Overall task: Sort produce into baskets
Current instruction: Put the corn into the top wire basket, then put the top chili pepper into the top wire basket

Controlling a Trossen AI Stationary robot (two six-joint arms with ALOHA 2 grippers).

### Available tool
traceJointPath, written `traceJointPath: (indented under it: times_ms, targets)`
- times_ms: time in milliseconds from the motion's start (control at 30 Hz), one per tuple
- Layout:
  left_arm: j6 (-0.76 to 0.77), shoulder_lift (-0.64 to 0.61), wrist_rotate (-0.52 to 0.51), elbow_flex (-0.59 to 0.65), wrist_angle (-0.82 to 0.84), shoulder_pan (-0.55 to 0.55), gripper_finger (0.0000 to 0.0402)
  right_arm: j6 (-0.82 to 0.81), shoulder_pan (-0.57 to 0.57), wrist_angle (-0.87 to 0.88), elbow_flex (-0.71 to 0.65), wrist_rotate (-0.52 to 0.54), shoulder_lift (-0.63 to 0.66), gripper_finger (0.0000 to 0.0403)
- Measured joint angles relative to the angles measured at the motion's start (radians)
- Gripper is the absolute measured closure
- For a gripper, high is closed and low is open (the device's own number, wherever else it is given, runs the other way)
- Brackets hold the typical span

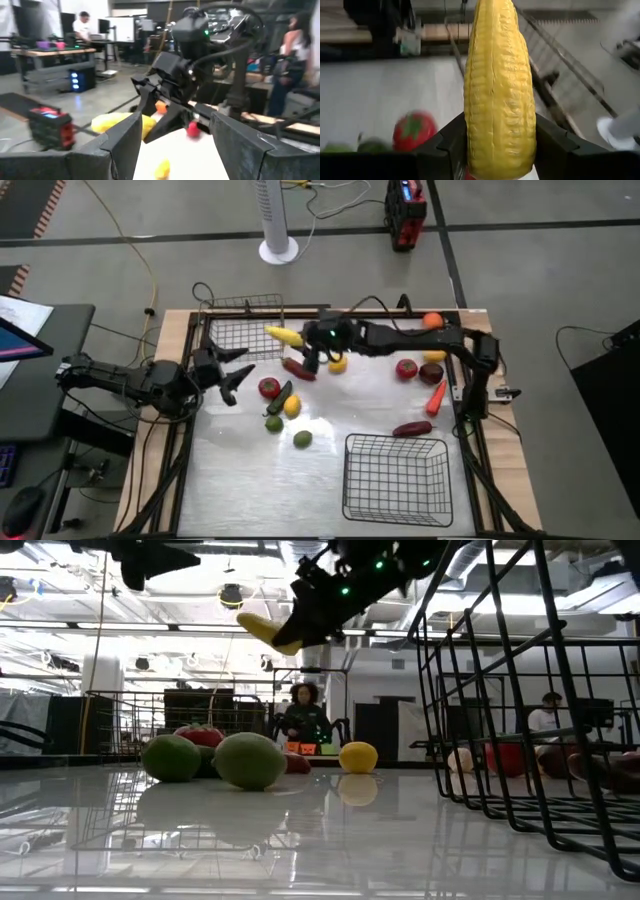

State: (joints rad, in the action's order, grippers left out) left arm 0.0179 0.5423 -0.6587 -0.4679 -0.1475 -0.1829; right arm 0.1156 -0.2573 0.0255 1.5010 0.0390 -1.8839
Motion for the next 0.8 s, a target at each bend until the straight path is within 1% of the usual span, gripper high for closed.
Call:
traceJointPath:
  times_ms: [100,300,367,467,533,633,733,800]
  targets:
    - [-0.023,0.000,-0.034,0.000,-0.004,0.000,0.0178,0.019,-0.028,0.020,0.120,-0.044,-0.085,0.0199]
    - [-0.108,-0.014,-0.059,0.000,-0.075,0.006,0.0178,0.064,-0.046,0.084,0.385,-0.045,-0.282,0.0183]
    - [-0.108,-0.019,-0.057,-0.002,-0.078,0.006,0.0178,0.080,-0.048,0.100,0.475,-0.045,-0.337,0.0182]
    - [-0.062,-0.031,-0.048,-0.002,-0.021,0.004,0.0178,0.127,-0.053,0.138,0.598,-0.046,-0.414,0.0177]
    - [-0.025,-0.035,-0.037,-0.002,0.022,0.003,0.0178,0.144,-0.055,0.174,0.666,-0.052,-0.459,0.0166]
    - [0.014,-0.035,-0.017,-0.002,0.045,0.003,0.0178,0.129,-0.060,0.246,0.759,-0.067,-0.511,0.0140]
    - [0.033,-0.035,0.020,-0.002,0.050,0.002,0.0178,0.116,-0.070,0.323,0.827,-0.086,-0.537,0.0112]
    - [0.039,-0.035,0.026,-0.002,0.057,0.002,0.0178,0.118,-0.077,0.410,0.854,-0.091,-0.538,0.0098]
